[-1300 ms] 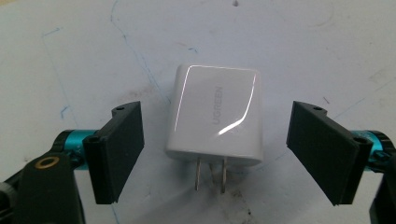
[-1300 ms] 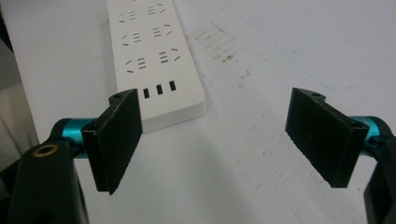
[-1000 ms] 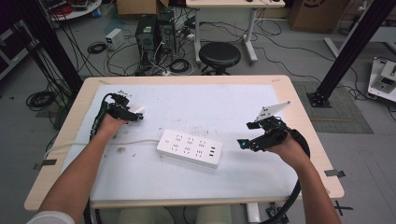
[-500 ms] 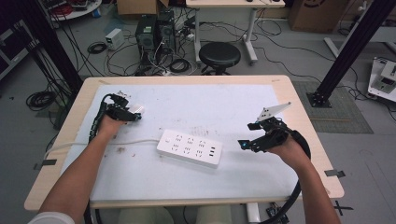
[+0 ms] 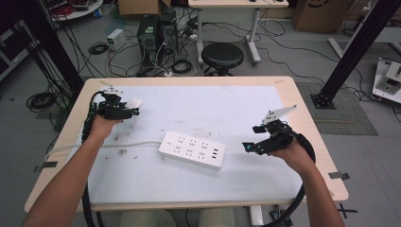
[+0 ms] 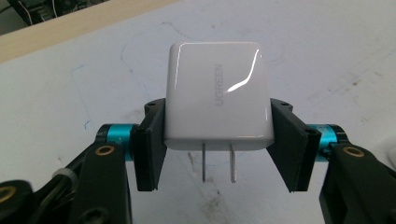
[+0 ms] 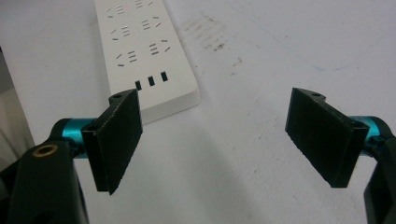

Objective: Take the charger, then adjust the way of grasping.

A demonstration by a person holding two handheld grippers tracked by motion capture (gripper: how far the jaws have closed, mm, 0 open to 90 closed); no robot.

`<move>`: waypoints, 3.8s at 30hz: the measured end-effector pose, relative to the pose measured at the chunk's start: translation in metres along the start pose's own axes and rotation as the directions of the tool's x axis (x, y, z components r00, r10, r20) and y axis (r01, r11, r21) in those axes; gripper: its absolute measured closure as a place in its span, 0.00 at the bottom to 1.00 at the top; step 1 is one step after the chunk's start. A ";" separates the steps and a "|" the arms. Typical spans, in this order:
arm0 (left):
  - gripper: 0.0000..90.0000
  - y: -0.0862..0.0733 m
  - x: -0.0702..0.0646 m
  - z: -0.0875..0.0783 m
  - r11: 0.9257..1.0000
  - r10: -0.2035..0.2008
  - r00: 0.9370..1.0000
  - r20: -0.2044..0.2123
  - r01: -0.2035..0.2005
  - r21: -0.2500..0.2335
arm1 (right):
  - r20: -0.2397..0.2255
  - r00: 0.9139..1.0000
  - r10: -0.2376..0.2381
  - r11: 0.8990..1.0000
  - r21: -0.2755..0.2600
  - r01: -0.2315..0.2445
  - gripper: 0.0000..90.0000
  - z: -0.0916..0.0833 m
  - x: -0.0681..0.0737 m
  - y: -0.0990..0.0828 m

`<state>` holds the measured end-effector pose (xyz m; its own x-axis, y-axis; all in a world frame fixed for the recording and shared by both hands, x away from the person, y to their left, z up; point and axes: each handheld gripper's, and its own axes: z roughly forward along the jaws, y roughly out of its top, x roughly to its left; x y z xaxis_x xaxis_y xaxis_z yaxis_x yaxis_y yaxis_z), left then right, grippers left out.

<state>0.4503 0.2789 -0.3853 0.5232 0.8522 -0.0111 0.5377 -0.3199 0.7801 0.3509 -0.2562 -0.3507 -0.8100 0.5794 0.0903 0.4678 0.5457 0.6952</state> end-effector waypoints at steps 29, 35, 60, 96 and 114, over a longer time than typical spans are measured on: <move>0.47 -0.002 -0.066 -0.090 0.980 0.143 0.980 0.136 -0.121 -0.155 | -0.005 0.999 -0.044 0.998 -0.039 0.044 0.21 -0.007 0.017 -0.003; 0.47 -0.002 -0.078 -0.097 0.975 0.170 0.973 0.153 -0.143 -0.173 | -0.007 0.999 -0.054 0.998 -0.044 0.054 0.21 -0.009 0.018 -0.003; 0.47 -0.007 -0.106 -0.113 0.940 0.303 0.924 0.232 -0.250 -0.231 | -0.032 0.998 -0.063 0.998 -0.032 0.062 0.21 0.001 0.026 0.006; 0.47 -0.029 -0.151 -0.091 0.837 0.540 0.782 0.310 -0.460 -0.297 | -0.229 0.965 0.132 0.987 -0.056 -0.148 0.21 0.035 0.056 0.042; 0.47 -0.022 -0.180 -0.073 0.784 0.617 0.718 0.323 -0.526 -0.331 | -0.401 0.884 0.241 0.960 -0.034 -0.277 0.21 0.055 0.066 0.058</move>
<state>0.2958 0.1625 -0.3550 0.9206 0.2804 0.2716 -0.0720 -0.5618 0.8241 0.3443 -0.1534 -0.3441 -0.7450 0.4007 0.5333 0.6617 0.3425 0.6670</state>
